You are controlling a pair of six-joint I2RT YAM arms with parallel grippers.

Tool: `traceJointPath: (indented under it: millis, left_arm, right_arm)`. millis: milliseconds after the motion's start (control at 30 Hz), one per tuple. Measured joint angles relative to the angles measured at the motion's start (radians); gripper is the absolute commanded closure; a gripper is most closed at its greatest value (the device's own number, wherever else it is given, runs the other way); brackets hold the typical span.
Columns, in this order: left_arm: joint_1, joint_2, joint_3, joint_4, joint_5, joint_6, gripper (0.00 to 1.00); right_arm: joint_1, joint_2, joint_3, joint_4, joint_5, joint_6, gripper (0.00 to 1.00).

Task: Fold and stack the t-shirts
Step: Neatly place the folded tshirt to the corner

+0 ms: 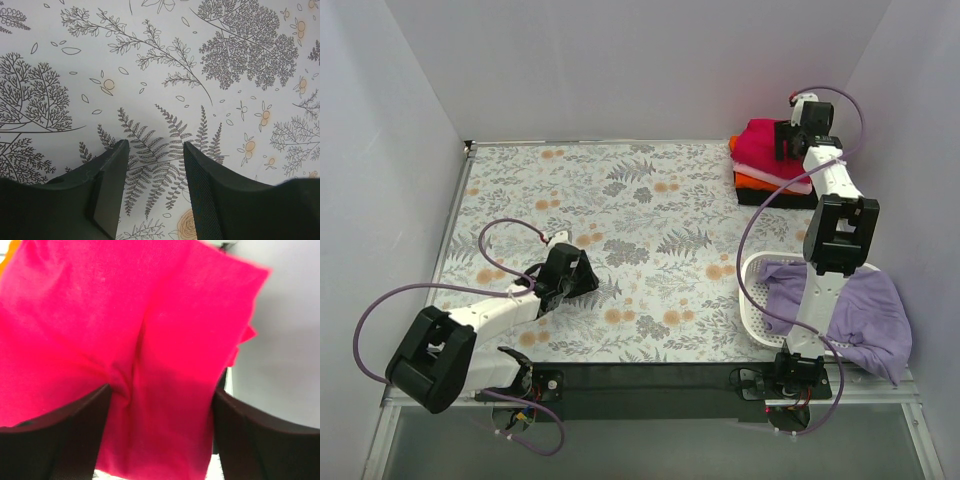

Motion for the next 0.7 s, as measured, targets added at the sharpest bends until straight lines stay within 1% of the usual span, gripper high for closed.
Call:
traceJointPath:
  millis: [33, 67, 133, 300, 400, 567, 700]
  left_arm:
    - [0.0, -0.003, -0.002, -0.002, 0.0, -0.001, 0.55]
    - [0.0, -0.005, -0.002, -0.003, 0.0, -0.003, 0.55]
    - [0.0, -0.007, -0.003, -0.006, 0.0, -0.004, 0.55]
    - [0.0, -0.023, -0.013, -0.008, 0.0, -0.007, 0.55]
    - [0.0, -0.043, -0.019, -0.022, -0.005, -0.007, 0.55]
    - [0.0, -0.074, -0.018, -0.031, -0.028, -0.002, 0.53]
    - [0.0, -0.069, -0.007, -0.033, -0.035, 0.014, 0.53]
  right_arm:
    - [-0.001, 0.0, 0.0, 0.004, 0.005, 0.0, 0.21]
    - [-0.002, 0.0, 0.0, 0.008, 0.008, 0.0, 0.11]
    - [-0.003, 0.0, 0.0, 0.009, 0.013, 0.005, 0.02]
    - [-0.006, -0.011, -0.003, 0.009, 0.022, 0.021, 0.02]
    - [-0.006, -0.081, -0.069, 0.016, 0.029, 0.037, 0.02]
    - [-0.006, -0.298, -0.218, 0.037, 0.031, 0.085, 0.01]
    - [-0.006, -0.544, -0.411, 0.089, 0.006, 0.147, 0.02]
